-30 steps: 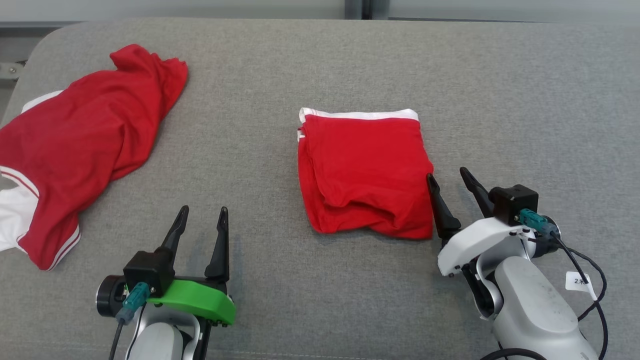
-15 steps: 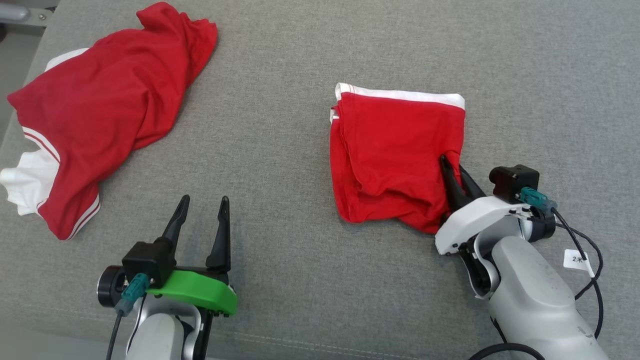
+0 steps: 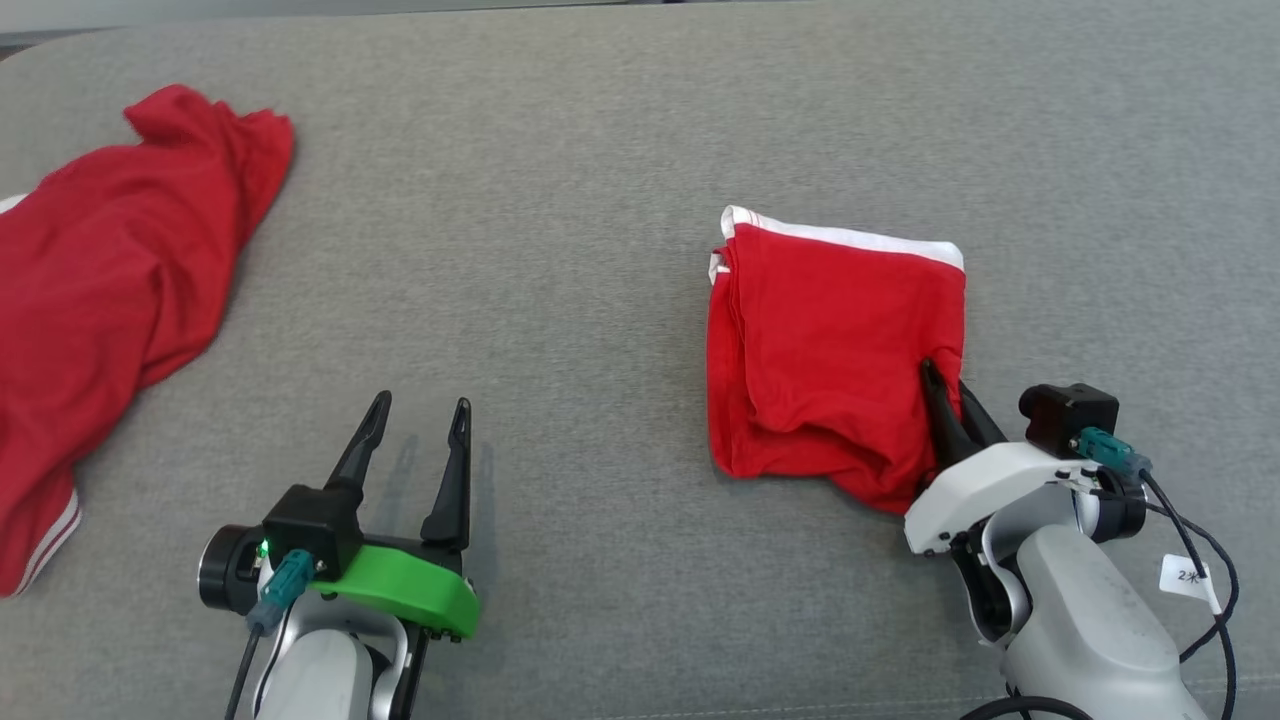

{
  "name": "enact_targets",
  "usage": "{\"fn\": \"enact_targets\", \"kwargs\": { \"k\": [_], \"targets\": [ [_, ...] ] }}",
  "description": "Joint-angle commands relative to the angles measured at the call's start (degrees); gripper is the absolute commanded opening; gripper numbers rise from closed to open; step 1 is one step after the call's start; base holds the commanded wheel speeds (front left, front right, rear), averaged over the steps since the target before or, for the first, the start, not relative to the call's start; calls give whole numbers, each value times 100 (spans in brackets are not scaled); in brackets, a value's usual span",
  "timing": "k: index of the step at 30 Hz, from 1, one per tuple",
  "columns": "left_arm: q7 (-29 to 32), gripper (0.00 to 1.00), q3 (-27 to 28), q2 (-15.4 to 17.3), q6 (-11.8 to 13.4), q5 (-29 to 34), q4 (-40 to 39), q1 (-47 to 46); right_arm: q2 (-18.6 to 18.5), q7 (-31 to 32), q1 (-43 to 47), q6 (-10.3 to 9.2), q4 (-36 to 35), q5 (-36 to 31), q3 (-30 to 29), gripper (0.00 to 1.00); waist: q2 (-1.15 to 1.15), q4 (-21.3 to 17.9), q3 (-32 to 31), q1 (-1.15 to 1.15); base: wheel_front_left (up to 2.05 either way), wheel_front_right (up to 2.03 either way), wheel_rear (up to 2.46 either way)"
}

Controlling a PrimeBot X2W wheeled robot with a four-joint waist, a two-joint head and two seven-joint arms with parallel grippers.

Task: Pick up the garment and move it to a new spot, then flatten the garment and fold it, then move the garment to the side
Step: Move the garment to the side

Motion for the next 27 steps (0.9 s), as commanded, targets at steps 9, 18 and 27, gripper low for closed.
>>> {"fn": "enact_targets", "kwargs": {
  "k": [9,18,27],
  "targets": [
    [8,100,27,27,-41,200,-69,-30,23,1,309,-11,-129,55,302,0,0,-2199,-366,0,0,0,0],
    [8,100,-220,136,-47,325,-108,-322,39,1,177,-10,-372,227,733,0,0,-2634,130,0,0,0,0],
    [8,100,-554,526,-46,491,-214,-740,0,0,-779,-10,-522,-226,407,0,0,-1985,919,0,0,0,0]
  ]
}}
